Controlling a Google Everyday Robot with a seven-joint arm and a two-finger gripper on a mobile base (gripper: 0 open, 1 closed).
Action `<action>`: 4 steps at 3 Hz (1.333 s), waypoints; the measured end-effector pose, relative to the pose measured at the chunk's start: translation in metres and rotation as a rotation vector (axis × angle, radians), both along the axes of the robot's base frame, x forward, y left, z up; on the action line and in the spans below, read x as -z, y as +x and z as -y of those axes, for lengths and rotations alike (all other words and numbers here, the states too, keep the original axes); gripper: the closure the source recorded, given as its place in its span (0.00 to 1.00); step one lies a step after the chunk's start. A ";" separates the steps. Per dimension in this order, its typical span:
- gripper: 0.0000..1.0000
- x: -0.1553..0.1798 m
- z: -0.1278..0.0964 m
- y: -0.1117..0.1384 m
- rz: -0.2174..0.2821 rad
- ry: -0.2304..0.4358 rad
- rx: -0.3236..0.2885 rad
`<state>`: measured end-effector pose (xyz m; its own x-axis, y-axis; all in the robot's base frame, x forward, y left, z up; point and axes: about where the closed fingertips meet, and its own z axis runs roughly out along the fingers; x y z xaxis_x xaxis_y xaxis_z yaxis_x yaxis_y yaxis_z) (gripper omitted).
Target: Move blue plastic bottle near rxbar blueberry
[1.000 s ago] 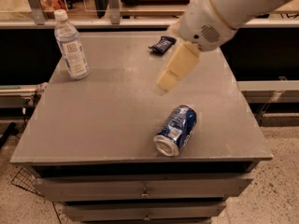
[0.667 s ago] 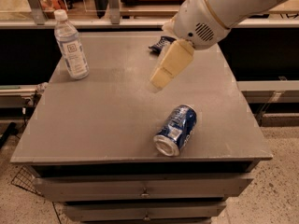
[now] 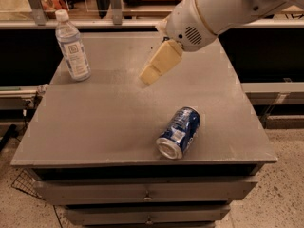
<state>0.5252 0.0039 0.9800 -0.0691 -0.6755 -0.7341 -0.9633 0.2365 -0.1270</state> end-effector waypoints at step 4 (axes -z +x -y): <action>0.00 0.030 -0.188 0.135 0.047 0.532 0.009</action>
Offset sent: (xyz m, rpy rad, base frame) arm 0.1441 0.1510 -0.0186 0.4461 -0.0656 -0.0061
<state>0.6602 0.1914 0.9497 -0.0317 -0.2088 -0.9774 -0.9570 0.2884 -0.0306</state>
